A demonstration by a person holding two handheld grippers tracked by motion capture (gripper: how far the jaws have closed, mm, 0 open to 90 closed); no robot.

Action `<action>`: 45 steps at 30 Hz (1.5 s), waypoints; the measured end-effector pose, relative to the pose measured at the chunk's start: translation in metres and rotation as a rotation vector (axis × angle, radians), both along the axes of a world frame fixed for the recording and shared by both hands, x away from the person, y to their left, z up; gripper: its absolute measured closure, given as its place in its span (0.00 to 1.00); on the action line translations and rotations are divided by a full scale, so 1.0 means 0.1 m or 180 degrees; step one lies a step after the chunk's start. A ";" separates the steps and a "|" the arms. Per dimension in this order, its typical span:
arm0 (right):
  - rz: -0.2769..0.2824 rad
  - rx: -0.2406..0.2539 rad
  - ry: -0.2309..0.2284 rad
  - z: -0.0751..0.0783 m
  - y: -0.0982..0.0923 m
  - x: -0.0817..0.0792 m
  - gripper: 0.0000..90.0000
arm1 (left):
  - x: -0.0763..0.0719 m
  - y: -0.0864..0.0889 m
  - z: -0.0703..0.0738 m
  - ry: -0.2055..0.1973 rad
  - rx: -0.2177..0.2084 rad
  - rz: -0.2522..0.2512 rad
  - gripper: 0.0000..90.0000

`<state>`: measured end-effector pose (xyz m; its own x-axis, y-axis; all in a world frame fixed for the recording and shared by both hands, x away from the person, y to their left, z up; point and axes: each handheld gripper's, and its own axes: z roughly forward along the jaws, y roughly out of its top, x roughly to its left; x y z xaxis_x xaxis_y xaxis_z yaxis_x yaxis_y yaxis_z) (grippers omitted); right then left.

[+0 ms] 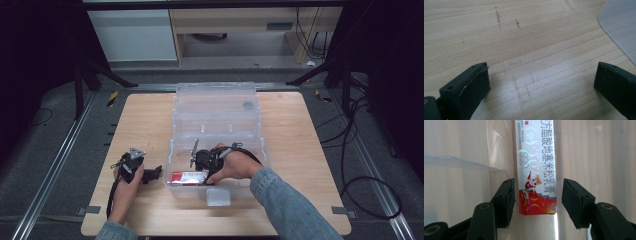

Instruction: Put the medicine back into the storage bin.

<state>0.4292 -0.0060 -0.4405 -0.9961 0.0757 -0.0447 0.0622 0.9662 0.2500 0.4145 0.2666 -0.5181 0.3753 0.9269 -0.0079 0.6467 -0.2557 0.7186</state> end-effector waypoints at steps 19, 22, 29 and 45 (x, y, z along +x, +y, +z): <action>-0.0099 0.0366 -0.0129 0.44 -0.22 -0.08 0.72 | -0.14 0.11 0.34 -0.0183 -0.0196 0.0013 0.06; -0.0088 0.0374 -0.0126 0.49 -0.26 -0.09 0.73 | -0.17 0.10 0.45 -0.0214 -0.0292 -0.0041 0.07; -0.0163 0.0438 -0.0156 0.71 -0.46 -0.15 0.74 | -0.30 0.02 0.84 -0.0388 -0.0372 -0.0261 0.06; -0.0609 0.0466 -0.0173 0.97 -1.13 -0.15 0.57 | -0.54 -0.47 1.38 -0.0483 0.0156 -0.1129 0.18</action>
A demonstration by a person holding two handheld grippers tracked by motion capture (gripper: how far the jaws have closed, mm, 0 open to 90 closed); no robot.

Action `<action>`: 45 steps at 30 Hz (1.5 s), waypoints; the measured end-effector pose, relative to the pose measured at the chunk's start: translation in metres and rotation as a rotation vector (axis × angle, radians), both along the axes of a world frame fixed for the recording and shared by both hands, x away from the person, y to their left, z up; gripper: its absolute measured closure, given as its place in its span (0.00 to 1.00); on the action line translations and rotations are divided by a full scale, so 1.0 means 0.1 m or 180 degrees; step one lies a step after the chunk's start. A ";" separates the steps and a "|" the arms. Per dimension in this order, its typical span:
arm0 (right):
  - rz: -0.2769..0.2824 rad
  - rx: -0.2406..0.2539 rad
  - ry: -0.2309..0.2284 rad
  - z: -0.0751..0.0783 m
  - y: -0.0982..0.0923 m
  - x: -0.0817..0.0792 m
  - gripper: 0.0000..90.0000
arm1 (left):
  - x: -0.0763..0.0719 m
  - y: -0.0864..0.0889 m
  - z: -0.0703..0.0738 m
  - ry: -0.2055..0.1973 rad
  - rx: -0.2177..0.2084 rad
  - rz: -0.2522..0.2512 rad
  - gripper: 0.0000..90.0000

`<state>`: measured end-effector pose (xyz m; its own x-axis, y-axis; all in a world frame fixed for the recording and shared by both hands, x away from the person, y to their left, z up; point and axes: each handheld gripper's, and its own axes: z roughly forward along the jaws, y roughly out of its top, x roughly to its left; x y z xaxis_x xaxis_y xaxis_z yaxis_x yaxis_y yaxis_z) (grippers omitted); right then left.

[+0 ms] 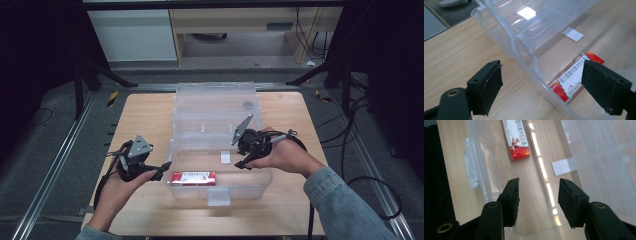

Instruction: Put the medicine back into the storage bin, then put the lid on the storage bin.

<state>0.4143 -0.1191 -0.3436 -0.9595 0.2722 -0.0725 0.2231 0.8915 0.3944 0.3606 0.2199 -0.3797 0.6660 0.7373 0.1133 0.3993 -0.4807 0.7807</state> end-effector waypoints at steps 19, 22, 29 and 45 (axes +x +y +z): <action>-0.0356 -0.0039 -0.0136 0.19 -0.53 0.03 0.57 | -0.18 -0.37 0.07 0.0093 0.0286 -0.0642 0.39; -0.0362 -0.0024 -0.0188 0.26 -0.57 0.06 0.61 | -0.19 -0.42 0.05 0.0126 0.0323 -0.0704 0.40; -0.0438 -0.0068 -0.0331 0.43 -0.61 0.17 0.63 | -0.22 -0.51 0.00 0.0186 0.0485 -0.0872 0.42; -0.0426 -0.0294 -0.0712 0.47 -0.19 0.87 0.59 | -0.27 -0.59 -0.23 0.0261 0.0658 -0.1131 0.34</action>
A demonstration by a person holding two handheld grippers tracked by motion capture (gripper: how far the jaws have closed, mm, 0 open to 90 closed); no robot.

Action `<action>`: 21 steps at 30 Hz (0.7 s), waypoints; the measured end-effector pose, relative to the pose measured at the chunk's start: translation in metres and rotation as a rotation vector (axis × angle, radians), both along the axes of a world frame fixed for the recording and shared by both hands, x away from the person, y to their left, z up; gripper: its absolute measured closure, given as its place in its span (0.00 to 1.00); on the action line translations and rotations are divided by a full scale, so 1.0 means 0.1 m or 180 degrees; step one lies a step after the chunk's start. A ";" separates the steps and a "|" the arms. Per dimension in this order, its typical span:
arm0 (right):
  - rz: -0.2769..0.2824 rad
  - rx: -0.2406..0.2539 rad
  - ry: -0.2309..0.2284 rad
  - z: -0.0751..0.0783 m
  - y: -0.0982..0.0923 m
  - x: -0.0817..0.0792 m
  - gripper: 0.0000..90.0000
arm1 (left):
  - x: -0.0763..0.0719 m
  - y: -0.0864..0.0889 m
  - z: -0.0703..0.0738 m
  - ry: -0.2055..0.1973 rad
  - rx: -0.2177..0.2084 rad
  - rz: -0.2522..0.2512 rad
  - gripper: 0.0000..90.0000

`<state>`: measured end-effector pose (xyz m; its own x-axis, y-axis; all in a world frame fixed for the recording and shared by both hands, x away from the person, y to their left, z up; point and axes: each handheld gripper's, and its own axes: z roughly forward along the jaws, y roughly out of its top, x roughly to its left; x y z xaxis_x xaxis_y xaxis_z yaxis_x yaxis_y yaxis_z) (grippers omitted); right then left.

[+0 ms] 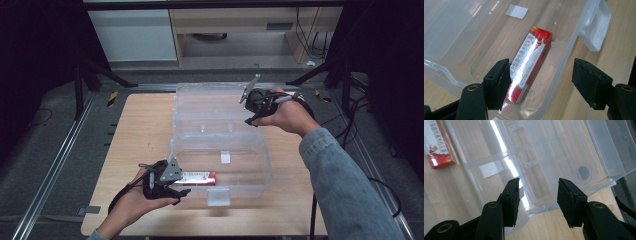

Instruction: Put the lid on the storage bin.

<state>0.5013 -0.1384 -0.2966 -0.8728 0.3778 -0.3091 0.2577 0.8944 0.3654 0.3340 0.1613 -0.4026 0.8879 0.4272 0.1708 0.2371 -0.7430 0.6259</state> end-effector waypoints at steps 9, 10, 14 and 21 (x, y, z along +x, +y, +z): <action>0.0067 -0.0207 0.0005 -0.02 0.15 0.17 0.63 | 0.00 -0.06 -0.13 0.0056 0.0145 -0.0087 0.36; 0.0097 -0.0241 0.0024 -0.04 0.17 0.19 0.64 | 0.00 -0.07 -0.14 0.0039 0.0157 -0.0087 0.39; 0.0083 -0.0310 0.0049 -0.07 0.21 0.26 0.66 | 0.02 -0.08 -0.18 0.0042 0.0243 -0.0100 0.47; 0.0136 -0.0346 0.0113 -0.10 0.25 0.34 0.68 | 0.10 -0.05 -0.27 0.0133 0.0367 -0.0160 0.55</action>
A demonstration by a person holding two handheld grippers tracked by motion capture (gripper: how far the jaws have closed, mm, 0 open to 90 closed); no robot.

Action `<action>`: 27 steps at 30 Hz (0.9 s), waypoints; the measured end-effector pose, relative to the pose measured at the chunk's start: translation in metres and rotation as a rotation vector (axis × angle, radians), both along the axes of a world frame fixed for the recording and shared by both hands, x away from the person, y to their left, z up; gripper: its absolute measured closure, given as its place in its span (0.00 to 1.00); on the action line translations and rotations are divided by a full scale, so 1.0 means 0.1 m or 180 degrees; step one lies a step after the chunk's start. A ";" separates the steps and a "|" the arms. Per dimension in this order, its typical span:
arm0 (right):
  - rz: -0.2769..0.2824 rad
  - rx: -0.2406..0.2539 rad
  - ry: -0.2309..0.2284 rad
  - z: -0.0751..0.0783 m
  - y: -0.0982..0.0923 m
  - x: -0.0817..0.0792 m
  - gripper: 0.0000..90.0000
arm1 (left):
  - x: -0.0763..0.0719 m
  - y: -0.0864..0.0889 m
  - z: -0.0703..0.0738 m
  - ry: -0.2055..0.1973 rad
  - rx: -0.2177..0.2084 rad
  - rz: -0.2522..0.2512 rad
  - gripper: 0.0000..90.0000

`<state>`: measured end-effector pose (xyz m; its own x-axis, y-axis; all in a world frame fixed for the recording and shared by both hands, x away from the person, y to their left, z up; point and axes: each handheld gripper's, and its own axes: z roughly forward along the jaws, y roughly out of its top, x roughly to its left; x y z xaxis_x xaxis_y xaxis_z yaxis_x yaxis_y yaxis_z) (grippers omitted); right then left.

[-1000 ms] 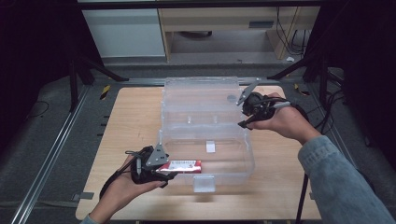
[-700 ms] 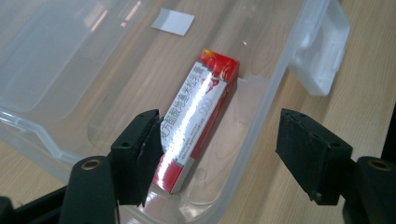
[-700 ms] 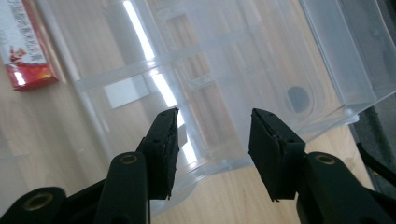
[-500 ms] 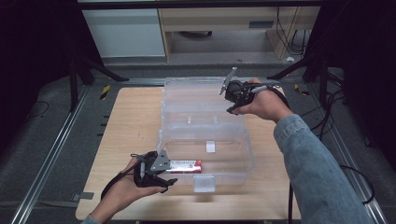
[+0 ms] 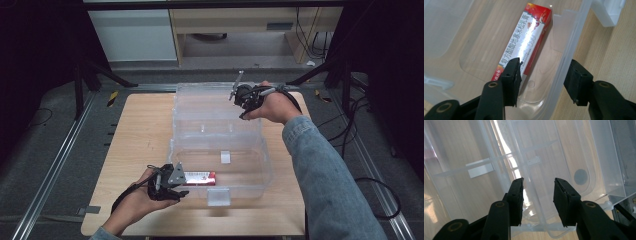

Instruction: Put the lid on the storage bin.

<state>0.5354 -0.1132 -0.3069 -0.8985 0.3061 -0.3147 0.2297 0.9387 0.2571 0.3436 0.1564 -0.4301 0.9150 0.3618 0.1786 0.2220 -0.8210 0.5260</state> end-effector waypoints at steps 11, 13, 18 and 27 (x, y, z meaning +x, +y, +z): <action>0.0116 -0.0079 0.0064 -0.02 0.06 0.07 0.77 | 0.05 0.02 -0.03 0.0206 -0.0083 -0.0057 0.76; 0.0109 -0.0086 0.0063 -0.03 0.07 0.07 0.79 | 0.08 0.03 -0.01 0.0212 -0.0143 -0.0071 0.79; 0.0114 -0.0186 0.0120 -0.09 0.08 0.13 0.81 | 0.13 0.01 0.00 0.0271 -0.0121 -0.0099 0.81; 0.0155 -0.0236 0.0123 -0.10 0.11 0.17 0.87 | 0.17 -0.03 0.00 0.0322 -0.0149 -0.0117 0.83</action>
<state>0.5519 -0.1019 -0.3173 -0.9236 0.2389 -0.2997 0.1917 0.9651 0.1784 0.3608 0.1536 -0.4298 0.9403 0.3335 0.0683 0.2461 -0.8046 0.5404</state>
